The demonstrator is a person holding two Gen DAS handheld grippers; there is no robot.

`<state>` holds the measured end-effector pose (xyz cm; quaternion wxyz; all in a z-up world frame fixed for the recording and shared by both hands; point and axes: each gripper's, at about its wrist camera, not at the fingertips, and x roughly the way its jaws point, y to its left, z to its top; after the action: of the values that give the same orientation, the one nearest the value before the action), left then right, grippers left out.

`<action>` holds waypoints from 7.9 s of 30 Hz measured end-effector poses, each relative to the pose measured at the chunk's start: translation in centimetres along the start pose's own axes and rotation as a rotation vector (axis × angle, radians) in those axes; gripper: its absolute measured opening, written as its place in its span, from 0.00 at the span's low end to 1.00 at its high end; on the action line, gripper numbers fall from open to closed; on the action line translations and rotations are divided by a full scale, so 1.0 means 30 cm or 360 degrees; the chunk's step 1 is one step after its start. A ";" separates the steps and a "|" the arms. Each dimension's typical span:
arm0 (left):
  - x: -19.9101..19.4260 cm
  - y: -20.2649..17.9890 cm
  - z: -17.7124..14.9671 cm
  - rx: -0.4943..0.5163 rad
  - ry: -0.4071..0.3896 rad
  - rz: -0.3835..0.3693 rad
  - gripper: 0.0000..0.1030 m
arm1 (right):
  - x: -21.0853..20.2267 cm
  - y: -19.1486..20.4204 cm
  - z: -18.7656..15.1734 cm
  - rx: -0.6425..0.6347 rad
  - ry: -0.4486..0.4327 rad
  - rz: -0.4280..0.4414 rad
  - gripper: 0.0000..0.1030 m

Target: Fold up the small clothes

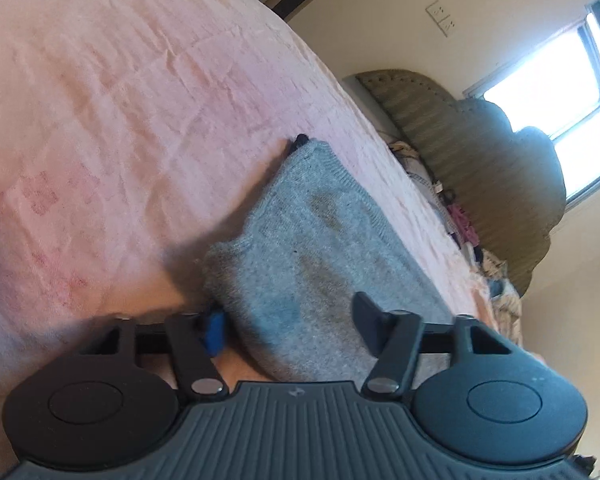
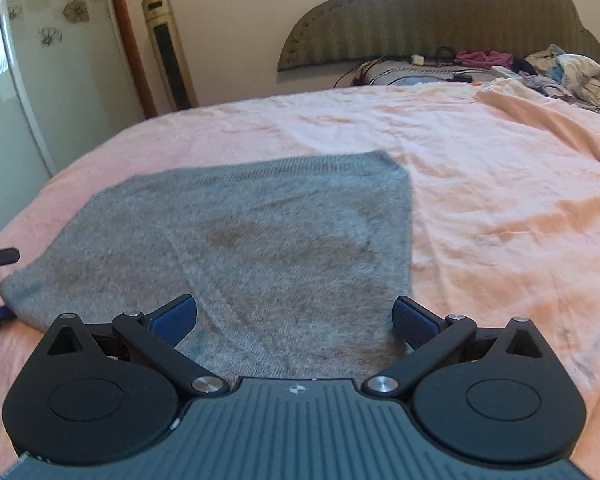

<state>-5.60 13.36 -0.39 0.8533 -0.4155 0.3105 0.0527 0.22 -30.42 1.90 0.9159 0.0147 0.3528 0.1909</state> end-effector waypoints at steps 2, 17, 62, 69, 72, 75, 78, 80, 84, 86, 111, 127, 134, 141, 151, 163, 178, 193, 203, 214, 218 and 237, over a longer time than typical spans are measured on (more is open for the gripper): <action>0.001 0.021 0.006 0.0015 0.0024 0.0043 0.22 | -0.011 -0.011 -0.016 0.0017 -0.0022 0.0004 1.00; 0.027 0.050 0.015 -0.0171 0.0085 -0.0280 0.65 | -0.119 -0.326 -0.145 0.1163 0.0012 0.0459 1.00; 0.209 -0.217 0.378 0.0977 -0.0233 0.0201 0.66 | 0.262 -0.374 0.329 0.0487 -0.0023 0.0340 0.89; 0.523 -0.320 0.341 0.1224 0.0026 0.0398 0.04 | 0.499 -0.265 0.403 0.0157 0.0163 0.0254 0.15; 0.471 -0.283 0.357 0.1149 -0.0142 0.0461 0.03 | 0.463 -0.260 0.425 0.0155 0.0035 0.0312 0.17; 0.471 -0.207 0.368 0.1111 -0.0141 0.0480 0.03 | 0.495 -0.295 0.410 0.0232 0.0005 0.0272 0.17; 0.443 -0.248 0.352 0.1184 -0.0153 0.0482 0.07 | 0.511 -0.298 0.381 0.0270 -0.0013 0.0262 0.19; 0.380 -0.290 0.331 0.1230 -0.0244 0.0491 0.08 | 0.468 -0.292 0.393 0.0346 -0.0014 0.0244 0.53; 0.309 -0.393 0.272 0.1273 -0.0268 0.0251 0.36 | 0.307 -0.206 0.418 0.0294 -0.0310 0.0242 0.76; 0.360 -0.429 0.227 0.1286 -0.0169 0.0235 0.70 | 0.314 -0.139 0.424 0.0256 -0.0247 0.0343 0.90; 0.472 -0.361 0.147 0.1281 -0.0101 0.0393 0.78 | 0.362 -0.002 0.185 -0.0091 -0.0091 0.0025 1.00; -0.297 0.113 -0.093 0.0163 -0.0275 0.0110 0.81 | 0.345 -0.002 0.176 -0.0078 -0.0112 0.0034 1.00; -0.134 0.046 -0.073 0.0031 -0.0180 -0.0047 0.74 | 0.339 -0.003 0.174 -0.0066 -0.0122 0.0030 1.00; -0.053 0.045 -0.053 -0.0045 -0.0094 0.0086 0.06 | 0.329 -0.010 0.172 -0.0040 -0.0134 0.0037 1.00; -0.045 -0.304 -0.179 0.0901 -0.0232 -0.0029 0.05 | 0.331 0.161 0.338 0.0441 0.0220 0.0978 1.00; 0.018 -0.342 -0.300 0.1292 -0.0099 -0.0046 0.05 | 0.581 0.398 0.434 0.0107 0.0582 0.0979 0.54; 0.260 -0.705 -0.543 0.1481 0.0253 -0.0470 0.05 | 0.346 -0.253 0.480 0.0061 0.0326 0.0647 0.18; 0.030 -0.434 -0.321 0.1362 0.0035 -0.0519 0.80 | 0.121 -0.500 0.272 0.0543 -0.0029 0.0701 0.79; 0.006 -0.432 -0.510 0.2062 0.0008 -0.0363 0.80 | -0.029 -0.292 0.042 0.0057 0.0229 0.0532 0.59; 0.049 -0.416 -0.421 0.1767 0.0042 -0.0197 0.07 | -0.034 -0.260 0.027 -0.0085 0.0304 0.0491 0.13; 0.029 -0.384 -0.387 0.1738 0.0081 -0.0172 0.07 | -0.069 -0.321 0.010 0.0025 0.0285 0.0531 0.11; 0.195 -0.507 -0.447 0.1673 0.0374 -0.0588 0.76 | 0.317 -0.366 0.297 0.0362 0.0177 0.0528 0.12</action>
<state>-2.14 -7.46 0.34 0.9001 0.0146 0.3100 -0.3057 16.22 -36.22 0.72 0.8435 0.1653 0.4149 0.2985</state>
